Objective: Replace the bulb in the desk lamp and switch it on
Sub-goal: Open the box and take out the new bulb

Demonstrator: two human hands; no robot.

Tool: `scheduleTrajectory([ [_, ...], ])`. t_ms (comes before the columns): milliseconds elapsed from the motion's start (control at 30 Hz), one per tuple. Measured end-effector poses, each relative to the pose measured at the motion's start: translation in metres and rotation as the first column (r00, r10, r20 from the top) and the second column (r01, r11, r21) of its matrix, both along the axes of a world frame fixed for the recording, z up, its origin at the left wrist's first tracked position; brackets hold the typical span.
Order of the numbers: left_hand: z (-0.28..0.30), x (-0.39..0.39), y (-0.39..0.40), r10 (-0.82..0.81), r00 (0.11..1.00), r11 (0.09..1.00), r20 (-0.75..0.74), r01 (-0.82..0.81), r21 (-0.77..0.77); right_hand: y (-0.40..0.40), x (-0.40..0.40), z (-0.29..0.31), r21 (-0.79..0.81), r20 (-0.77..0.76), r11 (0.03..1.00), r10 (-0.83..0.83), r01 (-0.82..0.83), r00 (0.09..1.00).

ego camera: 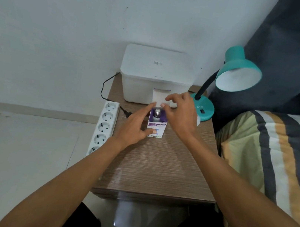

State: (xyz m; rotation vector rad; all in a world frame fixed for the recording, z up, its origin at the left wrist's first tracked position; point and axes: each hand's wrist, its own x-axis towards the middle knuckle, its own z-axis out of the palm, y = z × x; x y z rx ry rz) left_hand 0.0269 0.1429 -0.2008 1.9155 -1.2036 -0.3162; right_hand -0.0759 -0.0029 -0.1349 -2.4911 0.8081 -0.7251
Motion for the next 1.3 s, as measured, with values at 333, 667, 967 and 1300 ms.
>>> scheduleTrajectory([
  [333,-0.004,0.001,-0.001,0.019,1.000,1.000,-0.023,-0.019,0.020,0.015,0.000,-0.004,-0.111,-0.273,0.979,0.134,-0.169,0.953],
  [667,-0.001,-0.002,0.000,0.036,0.999,0.999,-0.039,-0.036,0.019,0.013,0.001,-0.001,0.017,-0.319,0.986,0.164,-0.167,0.933],
  [967,-0.002,-0.003,0.003,0.024,0.998,1.000,-0.057,-0.024,0.003,0.016,-0.007,-0.012,0.006,-0.213,0.981,0.190,-0.193,0.958],
  [1300,-0.008,0.000,-0.001,0.015,0.996,1.000,-0.087,-0.015,0.002,0.018,-0.016,-0.011,0.029,0.001,0.980,0.197,-0.197,0.980],
])
